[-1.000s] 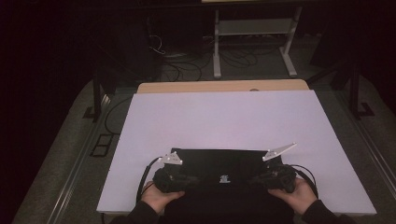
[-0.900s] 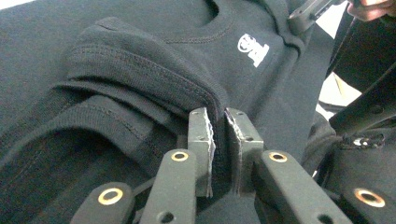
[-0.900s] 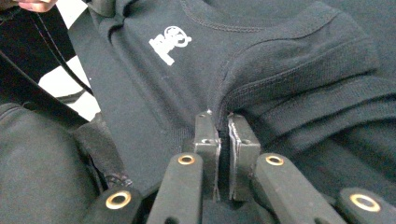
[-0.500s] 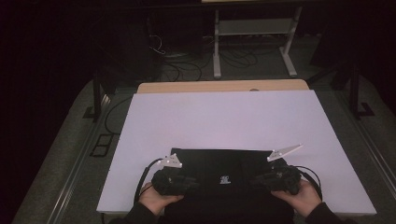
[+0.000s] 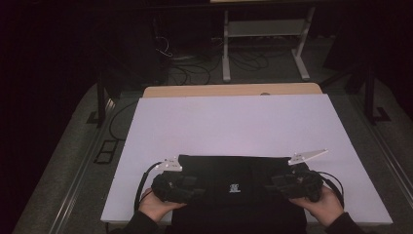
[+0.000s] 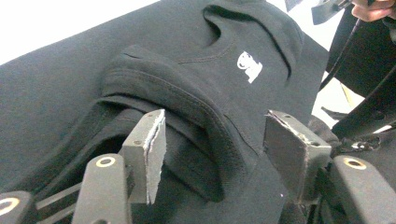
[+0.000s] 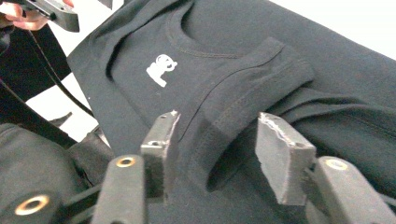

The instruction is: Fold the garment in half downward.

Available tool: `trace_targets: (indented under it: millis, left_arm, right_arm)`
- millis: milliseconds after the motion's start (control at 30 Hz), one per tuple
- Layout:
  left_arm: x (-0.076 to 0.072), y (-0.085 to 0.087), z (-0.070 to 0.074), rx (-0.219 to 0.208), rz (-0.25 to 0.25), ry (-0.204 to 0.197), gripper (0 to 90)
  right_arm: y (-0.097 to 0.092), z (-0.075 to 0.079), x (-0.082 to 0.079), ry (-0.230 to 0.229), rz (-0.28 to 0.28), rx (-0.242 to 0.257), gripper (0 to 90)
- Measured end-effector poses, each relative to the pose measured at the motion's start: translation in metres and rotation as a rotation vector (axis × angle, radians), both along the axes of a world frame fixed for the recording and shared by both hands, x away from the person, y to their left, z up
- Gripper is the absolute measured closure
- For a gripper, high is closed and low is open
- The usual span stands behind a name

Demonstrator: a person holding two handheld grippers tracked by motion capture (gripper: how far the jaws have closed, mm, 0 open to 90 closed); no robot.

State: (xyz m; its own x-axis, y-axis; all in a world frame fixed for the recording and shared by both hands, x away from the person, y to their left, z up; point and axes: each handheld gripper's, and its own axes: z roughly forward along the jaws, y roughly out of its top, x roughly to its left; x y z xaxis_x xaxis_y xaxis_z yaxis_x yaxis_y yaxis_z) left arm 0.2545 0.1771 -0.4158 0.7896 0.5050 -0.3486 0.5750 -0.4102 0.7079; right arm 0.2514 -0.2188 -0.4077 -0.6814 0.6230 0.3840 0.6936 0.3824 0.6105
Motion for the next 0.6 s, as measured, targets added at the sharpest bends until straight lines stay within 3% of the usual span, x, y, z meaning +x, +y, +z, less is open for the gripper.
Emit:
trace_targets:
  millis: [600]
  left_arm:
    - [0.014,0.013,0.012,0.009,0.006,-0.033,22.9]
  right_arm:
    - [-0.029,0.015,0.016,-0.051,-0.063,-0.005,13.8]
